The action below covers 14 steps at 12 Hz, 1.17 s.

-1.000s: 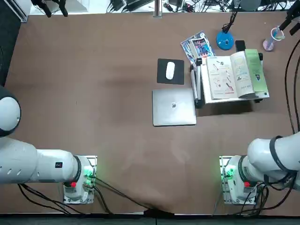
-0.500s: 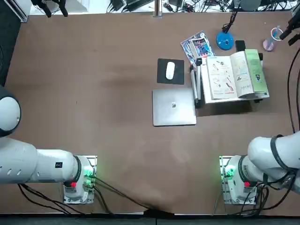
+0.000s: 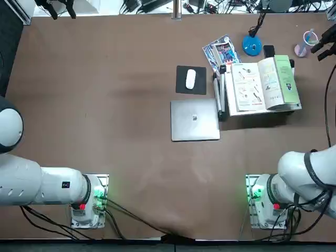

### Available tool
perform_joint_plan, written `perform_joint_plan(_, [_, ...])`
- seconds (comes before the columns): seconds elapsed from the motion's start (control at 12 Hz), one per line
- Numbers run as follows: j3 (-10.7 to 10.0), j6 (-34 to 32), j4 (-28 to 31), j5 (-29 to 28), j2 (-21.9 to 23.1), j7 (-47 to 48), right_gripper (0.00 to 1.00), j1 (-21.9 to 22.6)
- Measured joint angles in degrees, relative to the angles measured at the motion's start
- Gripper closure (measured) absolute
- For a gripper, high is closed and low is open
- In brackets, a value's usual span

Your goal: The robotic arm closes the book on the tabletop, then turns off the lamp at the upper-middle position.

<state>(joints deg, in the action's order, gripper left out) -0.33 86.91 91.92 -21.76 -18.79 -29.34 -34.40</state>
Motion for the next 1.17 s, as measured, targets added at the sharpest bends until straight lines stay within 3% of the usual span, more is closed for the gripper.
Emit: perform_joint_plan(1.17, [0.0,6.5,8.6,-1.0,-1.2,-1.0,0.26,-1.5])
